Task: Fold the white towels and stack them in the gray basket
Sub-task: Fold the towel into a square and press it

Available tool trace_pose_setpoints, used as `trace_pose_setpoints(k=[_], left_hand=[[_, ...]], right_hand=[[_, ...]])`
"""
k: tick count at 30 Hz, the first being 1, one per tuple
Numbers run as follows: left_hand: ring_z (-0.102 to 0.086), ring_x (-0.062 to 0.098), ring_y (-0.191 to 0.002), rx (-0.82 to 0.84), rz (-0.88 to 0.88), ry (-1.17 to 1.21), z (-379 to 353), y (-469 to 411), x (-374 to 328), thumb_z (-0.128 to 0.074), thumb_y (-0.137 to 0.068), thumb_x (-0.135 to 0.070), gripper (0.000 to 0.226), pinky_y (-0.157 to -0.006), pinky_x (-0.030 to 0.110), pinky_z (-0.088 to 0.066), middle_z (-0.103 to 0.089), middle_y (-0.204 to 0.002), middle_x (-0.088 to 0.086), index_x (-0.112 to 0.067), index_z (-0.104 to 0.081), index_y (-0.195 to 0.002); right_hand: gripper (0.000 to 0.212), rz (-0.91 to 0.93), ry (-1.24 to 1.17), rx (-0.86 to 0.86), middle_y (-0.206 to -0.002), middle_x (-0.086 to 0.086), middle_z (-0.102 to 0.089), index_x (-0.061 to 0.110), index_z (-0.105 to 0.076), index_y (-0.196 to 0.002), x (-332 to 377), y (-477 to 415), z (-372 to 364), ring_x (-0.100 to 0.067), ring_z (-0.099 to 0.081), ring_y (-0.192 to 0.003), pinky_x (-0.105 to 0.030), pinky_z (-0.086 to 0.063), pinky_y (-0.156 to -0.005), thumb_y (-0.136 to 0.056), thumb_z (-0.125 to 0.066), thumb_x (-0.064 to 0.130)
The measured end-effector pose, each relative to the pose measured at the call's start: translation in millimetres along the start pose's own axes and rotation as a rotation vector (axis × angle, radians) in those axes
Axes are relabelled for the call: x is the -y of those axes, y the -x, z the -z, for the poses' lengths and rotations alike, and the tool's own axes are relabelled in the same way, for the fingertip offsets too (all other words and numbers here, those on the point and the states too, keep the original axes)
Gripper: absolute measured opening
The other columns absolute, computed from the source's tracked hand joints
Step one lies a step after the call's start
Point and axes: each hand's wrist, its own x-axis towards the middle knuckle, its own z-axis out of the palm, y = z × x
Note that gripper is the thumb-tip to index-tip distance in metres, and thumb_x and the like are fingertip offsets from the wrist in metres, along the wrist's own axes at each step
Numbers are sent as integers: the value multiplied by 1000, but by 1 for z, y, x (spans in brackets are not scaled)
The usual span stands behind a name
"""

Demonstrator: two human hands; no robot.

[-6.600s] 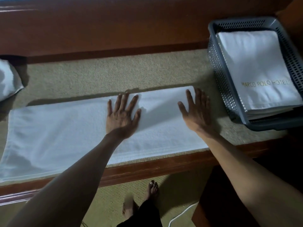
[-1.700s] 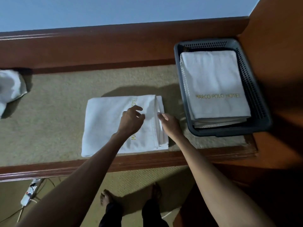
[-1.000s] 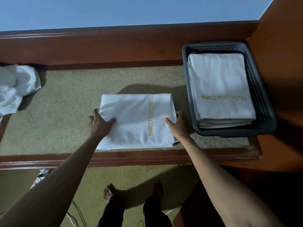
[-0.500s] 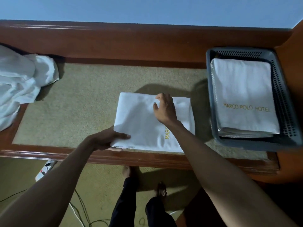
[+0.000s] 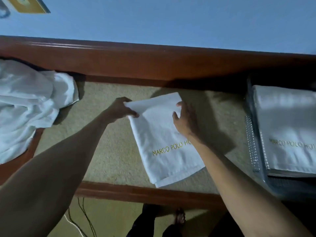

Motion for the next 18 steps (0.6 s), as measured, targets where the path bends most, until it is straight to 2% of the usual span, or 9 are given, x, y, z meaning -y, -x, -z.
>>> trace_pose_setpoints(k=[2,4,6,8,10,12,15,18], left_hand=[[-64,28,-102,-87,-106,12,-4,-27,-12,-95,-66,-12,67,-62,25,-49,-64,-117,10,-13,-65,-126],[-66,29,-98,-179,-193,47,-19,-44,-26,-86,-78,-12,59,-64,30,-55,-63,-114,8,-12,-59,-131],[-66,35,-106,-252,-251,-4,-41,-55,-30,-75,-90,-15,48,-79,41,-58,-65,-119,13,-9,-55,-134],[-53,39,-128,-326,-270,-166,-66,-59,-23,-60,-100,-20,48,-102,47,-46,-56,-140,21,-10,-48,-145],[-27,39,-149,-449,-322,-379,-87,-58,-16,-46,-106,-27,51,-120,51,-22,-30,-163,19,-16,-39,-155],[-11,32,-157,-452,-430,-492,-103,-58,-16,-36,-109,-30,52,-125,52,-7,-17,-170,12,-18,-33,-159],[-1,22,-159,-361,-478,-599,-117,-69,-10,-23,-111,-37,57,-128,49,4,-11,-172,5,-17,-18,-164],[4,17,-159,-367,-463,-690,-123,-81,2,-13,-109,-49,63,-127,48,7,-3,-173,1,-21,-5,-165]], right_hand=[[31,9,5,-66,-118,-15,-59,4,-60,-114,1,-11,-3,-37,-56,-113,-44,-44,-95,-86,-59,19],[32,25,14,-115,-123,-18,-57,1,-61,-116,-2,-23,-6,-38,-56,-116,-41,-41,-98,-87,-63,14],[36,15,58,-115,-138,-20,-51,1,-58,-125,-9,-35,-12,-39,-50,-128,-42,-40,-107,-93,-59,18],[44,39,111,-125,-150,-22,-43,5,-56,-134,-14,-44,-21,-42,-42,-139,-51,-39,-112,-99,-46,29],[49,98,180,-122,-156,-23,-37,7,-54,-142,-19,-51,-31,-42,-39,-142,-53,-35,-115,-102,-38,32],[54,133,257,-61,-161,-23,-32,10,-49,-149,-19,-58,-39,-38,-37,-145,-50,-30,-116,-104,-31,35],[60,140,315,15,-165,-20,-25,13,-35,-157,-26,-64,-51,-35,-26,-152,-52,-26,-121,-105,-21,40],[57,151,389,-21,-165,-17,-26,14,-31,-159,-37,-69,-63,-32,-25,-153,-49,-25,-122,-107,-28,39]])
